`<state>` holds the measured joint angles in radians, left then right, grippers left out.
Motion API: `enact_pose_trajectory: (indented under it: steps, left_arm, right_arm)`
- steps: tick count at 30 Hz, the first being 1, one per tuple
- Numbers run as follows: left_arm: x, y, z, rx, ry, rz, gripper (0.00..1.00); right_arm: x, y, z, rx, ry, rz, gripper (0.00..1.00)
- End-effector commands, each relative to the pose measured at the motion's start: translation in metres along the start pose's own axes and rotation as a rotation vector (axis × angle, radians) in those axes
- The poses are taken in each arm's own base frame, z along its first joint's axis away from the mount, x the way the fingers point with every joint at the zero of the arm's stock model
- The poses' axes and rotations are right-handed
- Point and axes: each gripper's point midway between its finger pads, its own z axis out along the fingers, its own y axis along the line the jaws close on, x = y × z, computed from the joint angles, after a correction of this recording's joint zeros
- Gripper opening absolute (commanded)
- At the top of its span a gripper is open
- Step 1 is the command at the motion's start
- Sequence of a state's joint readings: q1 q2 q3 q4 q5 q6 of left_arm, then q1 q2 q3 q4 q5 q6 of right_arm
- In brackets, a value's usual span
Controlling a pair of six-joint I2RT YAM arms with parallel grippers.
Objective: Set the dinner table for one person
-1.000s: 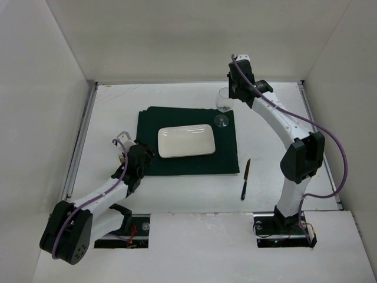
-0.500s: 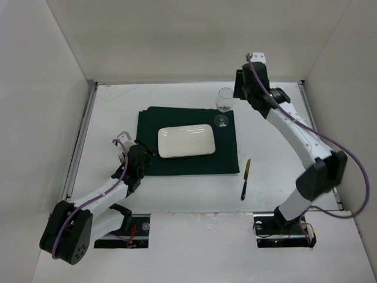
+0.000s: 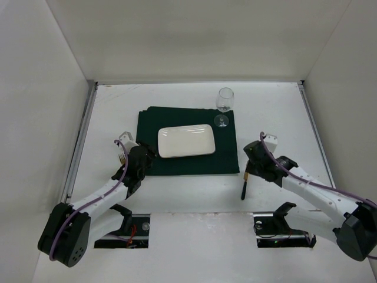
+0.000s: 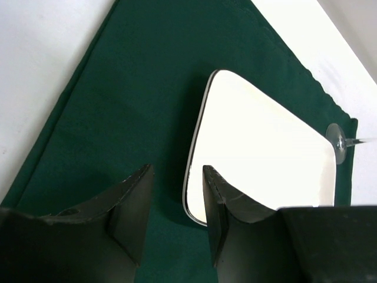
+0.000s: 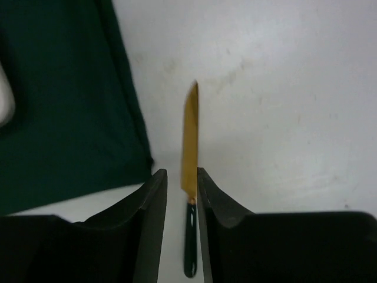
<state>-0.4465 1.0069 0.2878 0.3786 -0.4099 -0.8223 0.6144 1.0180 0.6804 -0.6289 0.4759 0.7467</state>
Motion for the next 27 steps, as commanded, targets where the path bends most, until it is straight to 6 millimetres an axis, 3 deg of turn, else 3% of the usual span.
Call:
enact_pose_trajectory:
  steps: [1, 5, 11, 22, 27]
  left_arm:
    - [-0.002, -0.01, -0.001, 0.04, -0.015, -0.036, 0.37]
    - [0.0, -0.013, -0.003, 0.053, -0.006, -0.044, 0.37]
    - [-0.007, -0.015, -0.008, 0.079, -0.018, -0.069, 0.37]
    - [-0.012, -0.011, -0.01, 0.082, -0.024, -0.093, 0.37]
    - [-0.014, -0.009, -0.009, 0.08, -0.024, -0.104, 0.37]
  right_arm:
    - [0.03, 0.0, -0.007, -0.004, 0.09, 0.121, 0.34]
    - [0.056, -0.002, -0.009, -0.01, 0.201, 0.084, 0.34]
    - [0.079, 0.0, -0.006, -0.029, 0.302, 0.073, 0.3]
    - [0.1, 0.003, 0.0, 0.025, 0.401, 0.038, 0.36]
    - [0.104, 0.01, -0.001, 0.018, 0.441, 0.032, 0.32]
